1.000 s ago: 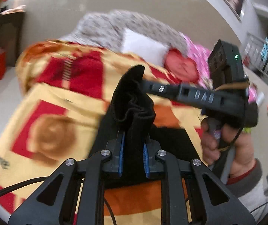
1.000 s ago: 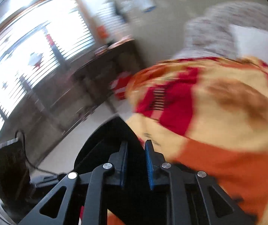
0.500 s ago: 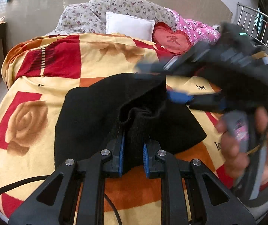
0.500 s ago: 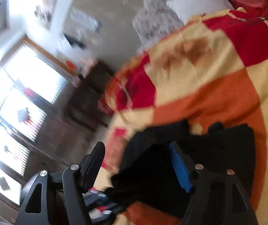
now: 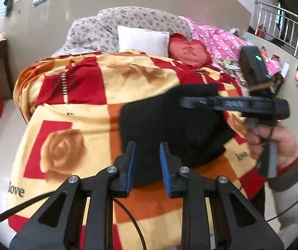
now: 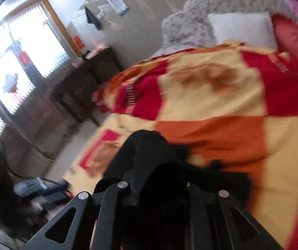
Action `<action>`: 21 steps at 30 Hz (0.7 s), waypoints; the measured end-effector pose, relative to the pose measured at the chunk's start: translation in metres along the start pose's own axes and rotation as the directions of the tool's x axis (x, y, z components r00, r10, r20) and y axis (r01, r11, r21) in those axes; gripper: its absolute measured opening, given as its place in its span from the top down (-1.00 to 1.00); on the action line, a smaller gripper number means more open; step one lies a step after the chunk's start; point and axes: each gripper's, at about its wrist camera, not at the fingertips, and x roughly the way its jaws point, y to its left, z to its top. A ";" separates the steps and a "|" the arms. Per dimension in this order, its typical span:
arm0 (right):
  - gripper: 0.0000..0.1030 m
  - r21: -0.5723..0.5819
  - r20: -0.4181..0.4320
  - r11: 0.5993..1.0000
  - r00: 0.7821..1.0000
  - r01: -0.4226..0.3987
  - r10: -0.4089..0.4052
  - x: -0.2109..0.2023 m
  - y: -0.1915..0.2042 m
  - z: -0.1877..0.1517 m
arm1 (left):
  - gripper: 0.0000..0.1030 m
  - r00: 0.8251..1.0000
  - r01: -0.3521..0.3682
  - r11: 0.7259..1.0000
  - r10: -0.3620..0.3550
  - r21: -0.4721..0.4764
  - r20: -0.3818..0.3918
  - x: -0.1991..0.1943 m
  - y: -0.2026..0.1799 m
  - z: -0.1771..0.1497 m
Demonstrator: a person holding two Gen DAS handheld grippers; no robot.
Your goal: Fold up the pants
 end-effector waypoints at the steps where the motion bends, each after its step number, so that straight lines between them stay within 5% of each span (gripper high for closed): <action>1: 0.72 -0.005 -0.016 1.000 1.000 0.013 -0.013 -0.002 -0.005 0.000 | 0.57 1.000 -0.006 1.000 0.006 -0.008 -0.007 0.005 0.002 0.001; 3: 0.69 0.002 -0.088 1.000 0.996 0.004 -0.004 0.003 -0.024 -0.002 | 0.56 0.999 0.002 1.000 -0.003 -0.024 -0.032 0.022 0.004 0.005; 6: 0.14 -0.009 -0.124 0.984 0.976 0.179 -0.179 0.018 -0.045 -0.002 | 0.56 0.994 -0.002 0.999 -0.003 -0.047 -0.109 0.055 0.001 0.008; 11: 0.05 -0.016 0.006 0.914 0.914 0.406 -0.406 -0.021 -0.045 0.003 | 0.56 0.990 -0.030 0.999 0.024 -0.042 -0.139 0.075 -0.004 0.017; 16: 0.05 -0.045 0.022 0.984 0.985 0.172 -0.172 -0.032 -0.015 -0.006 | 0.45 0.986 -0.046 0.998 0.040 -0.037 -0.162 0.094 -0.005 0.030; 19: 0.05 -0.081 -0.028 0.985 0.988 0.150 -0.153 -0.005 -0.004 -0.009 | 0.43 0.984 -0.040 0.998 0.031 -0.048 -0.178 0.107 -0.004 0.036; 21: 0.05 -0.121 -0.083 0.972 0.973 0.202 -0.213 0.017 -0.007 -0.012 | 0.38 0.982 -0.039 0.998 0.028 -0.055 -0.189 0.117 -0.004 0.038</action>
